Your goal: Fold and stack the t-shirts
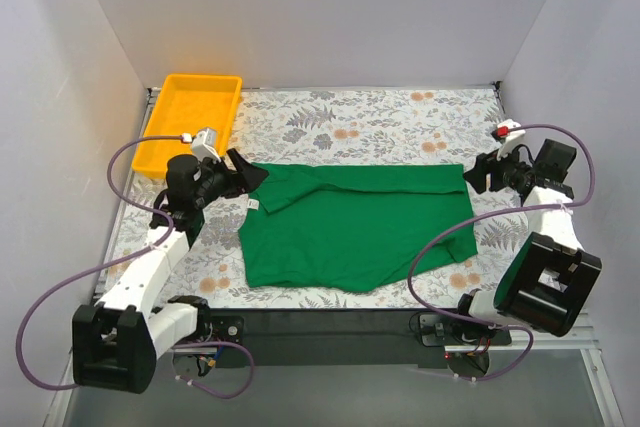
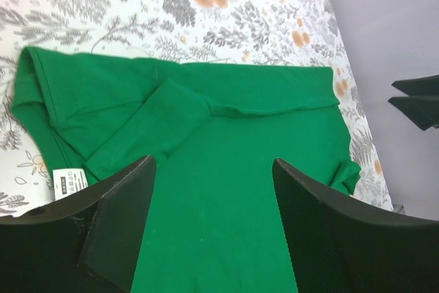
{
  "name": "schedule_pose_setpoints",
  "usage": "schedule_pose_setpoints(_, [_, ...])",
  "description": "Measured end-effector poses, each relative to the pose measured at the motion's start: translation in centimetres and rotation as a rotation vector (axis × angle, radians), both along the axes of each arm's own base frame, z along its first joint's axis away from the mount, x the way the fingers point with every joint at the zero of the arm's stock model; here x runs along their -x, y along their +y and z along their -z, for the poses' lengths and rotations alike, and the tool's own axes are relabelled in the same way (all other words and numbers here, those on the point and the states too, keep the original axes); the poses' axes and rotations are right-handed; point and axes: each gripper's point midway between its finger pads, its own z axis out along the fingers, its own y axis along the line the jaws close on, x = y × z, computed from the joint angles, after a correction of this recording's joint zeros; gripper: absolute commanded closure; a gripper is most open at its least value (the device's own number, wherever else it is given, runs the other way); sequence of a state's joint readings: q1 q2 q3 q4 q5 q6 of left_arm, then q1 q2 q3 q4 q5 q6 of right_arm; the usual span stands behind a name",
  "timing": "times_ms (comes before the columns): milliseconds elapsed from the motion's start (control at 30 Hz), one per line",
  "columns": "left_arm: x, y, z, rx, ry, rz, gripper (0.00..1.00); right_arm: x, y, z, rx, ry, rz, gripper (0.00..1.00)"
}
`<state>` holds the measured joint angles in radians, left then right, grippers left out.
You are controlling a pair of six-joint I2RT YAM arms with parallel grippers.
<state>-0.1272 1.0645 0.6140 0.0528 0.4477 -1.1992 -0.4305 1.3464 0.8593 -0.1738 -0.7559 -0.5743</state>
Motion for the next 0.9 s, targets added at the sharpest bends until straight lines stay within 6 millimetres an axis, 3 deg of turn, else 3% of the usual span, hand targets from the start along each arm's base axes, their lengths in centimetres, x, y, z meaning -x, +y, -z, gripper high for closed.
schedule_pose_setpoints(67, [0.3,0.3,-1.2,-0.004,-0.038,-0.012,0.31,1.0,1.4,-0.2,-0.046,0.018,-0.057,0.3])
schedule_pose_setpoints(167, [0.6,0.4,-1.0,-0.009,-0.022,-0.016,0.31,2.3,3.4,-0.3,-0.121,0.062,-0.13,0.3])
schedule_pose_setpoints(300, [0.3,-0.1,2.3,-0.017,0.111,0.016,0.32,3.5,6.0,-1.0,-0.211,0.102,-0.216,0.3])
schedule_pose_setpoints(433, [-1.3,-1.0,5.8,-0.039,0.263,0.067,0.33,4.7,8.2,-1.4,-0.291,0.139,-0.277,0.32])
schedule_pose_setpoints(667, [-5.6,-3.3,9.2,-0.114,0.349,0.172,0.34,6.0,9.5,-0.7,-0.368,0.19,-0.308,0.32])
schedule_pose_setpoints(900, [-7.9,-5.0,12.3,-0.158,0.387,0.271,0.34,6.3,9.7,0.4,-0.393,0.231,-0.305,0.32])
